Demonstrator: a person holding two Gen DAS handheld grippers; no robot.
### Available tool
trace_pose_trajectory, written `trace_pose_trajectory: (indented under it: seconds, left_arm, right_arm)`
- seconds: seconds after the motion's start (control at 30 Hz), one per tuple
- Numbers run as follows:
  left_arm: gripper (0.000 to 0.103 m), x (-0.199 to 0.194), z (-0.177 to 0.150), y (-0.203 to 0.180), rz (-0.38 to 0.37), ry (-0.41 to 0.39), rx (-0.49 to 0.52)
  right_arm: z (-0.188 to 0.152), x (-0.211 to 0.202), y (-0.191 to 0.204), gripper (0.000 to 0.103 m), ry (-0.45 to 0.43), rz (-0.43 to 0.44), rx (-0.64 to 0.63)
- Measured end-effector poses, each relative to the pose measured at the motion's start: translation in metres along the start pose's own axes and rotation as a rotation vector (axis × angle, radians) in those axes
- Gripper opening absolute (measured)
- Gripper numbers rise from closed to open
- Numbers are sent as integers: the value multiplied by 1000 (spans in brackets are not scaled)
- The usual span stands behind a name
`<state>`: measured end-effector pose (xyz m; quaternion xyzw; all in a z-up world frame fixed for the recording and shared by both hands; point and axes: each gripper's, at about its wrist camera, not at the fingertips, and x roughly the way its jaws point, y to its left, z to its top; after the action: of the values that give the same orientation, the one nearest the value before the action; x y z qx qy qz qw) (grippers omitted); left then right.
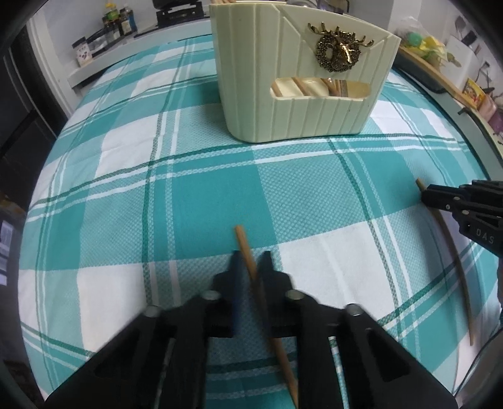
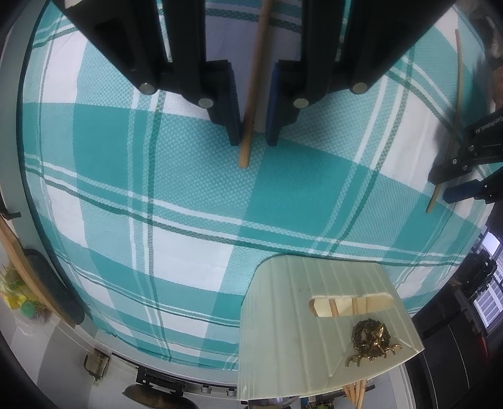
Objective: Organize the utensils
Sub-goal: 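Lift both chopsticks and carry them over the cream caddy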
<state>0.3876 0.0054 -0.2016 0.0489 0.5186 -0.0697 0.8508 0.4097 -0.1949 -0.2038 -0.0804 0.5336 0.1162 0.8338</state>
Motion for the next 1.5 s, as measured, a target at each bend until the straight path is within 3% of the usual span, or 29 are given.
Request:
trace_pose_trajectory:
  seconds: [0.1,0.2,0.6,0.87,1.2,1.5]
  left_arm:
    - [4,-9,-1,-7,-10,-23,14]
    - [4,-41,-6,-8,-35,-99,17]
    - [4,-213,-21,12,-142,-418,-27]
    - [4,-265,-22,13,-180,-555,-40]
    - [4,-311,23,27,-230,-647,-64]
    - [4,-328,106,28,-154,-773,-53]
  right_arm:
    - [2,0,0,7,-5,6,8]
    - [-3,-14,-4,7,-37,57,58]
    - [-24,-177,21,7,-354,131,-18]
    - [-37,-244,41,7,-546,108,-61]
    - [0,-284,35,7,-682,95,-17]
    - [80,-315,34,7,-827,91,-2]
